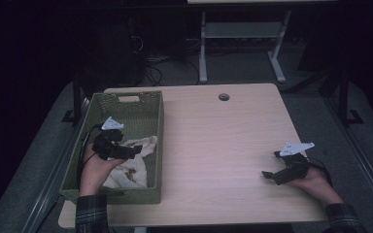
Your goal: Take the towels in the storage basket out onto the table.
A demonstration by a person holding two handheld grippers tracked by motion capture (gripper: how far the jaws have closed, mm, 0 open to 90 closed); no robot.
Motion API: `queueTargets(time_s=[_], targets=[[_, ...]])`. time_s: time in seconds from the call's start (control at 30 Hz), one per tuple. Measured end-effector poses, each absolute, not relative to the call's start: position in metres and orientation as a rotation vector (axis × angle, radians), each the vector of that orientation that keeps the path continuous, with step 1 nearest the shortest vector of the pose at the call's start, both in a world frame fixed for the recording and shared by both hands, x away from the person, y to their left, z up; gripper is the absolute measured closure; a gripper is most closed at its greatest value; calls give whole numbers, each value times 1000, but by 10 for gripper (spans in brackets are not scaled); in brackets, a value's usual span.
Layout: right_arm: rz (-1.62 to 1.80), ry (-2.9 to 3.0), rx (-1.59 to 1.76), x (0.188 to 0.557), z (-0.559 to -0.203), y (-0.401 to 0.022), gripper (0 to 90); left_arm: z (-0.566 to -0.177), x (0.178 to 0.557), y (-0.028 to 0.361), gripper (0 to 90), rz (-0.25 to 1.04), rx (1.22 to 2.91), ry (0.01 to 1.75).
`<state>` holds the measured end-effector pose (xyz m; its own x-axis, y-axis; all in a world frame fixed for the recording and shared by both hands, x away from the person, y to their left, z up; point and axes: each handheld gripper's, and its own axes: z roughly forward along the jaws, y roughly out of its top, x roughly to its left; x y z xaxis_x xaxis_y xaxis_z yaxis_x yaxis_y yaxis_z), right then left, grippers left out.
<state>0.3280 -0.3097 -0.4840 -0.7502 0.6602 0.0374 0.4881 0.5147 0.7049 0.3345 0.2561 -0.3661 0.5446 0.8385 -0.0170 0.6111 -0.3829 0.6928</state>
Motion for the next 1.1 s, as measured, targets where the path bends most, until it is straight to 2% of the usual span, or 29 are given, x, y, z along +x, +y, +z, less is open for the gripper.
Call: queueTargets(time_s=[0.4,0.83,0.97,1.1], targets=[[1062,2521,974,328,-484,-310,22,-395,345,275,127,435,2174,1252],[1062,2522,976,328,-484,-310,22,-417,355,279,127,397,2267,1442],[1061,2522,976,328,-484,-310,22,-426,358,278,130,299,2309,1499],[1062,2521,977,328,-484,-310,22,-431,359,278,126,266,2328,1532]])
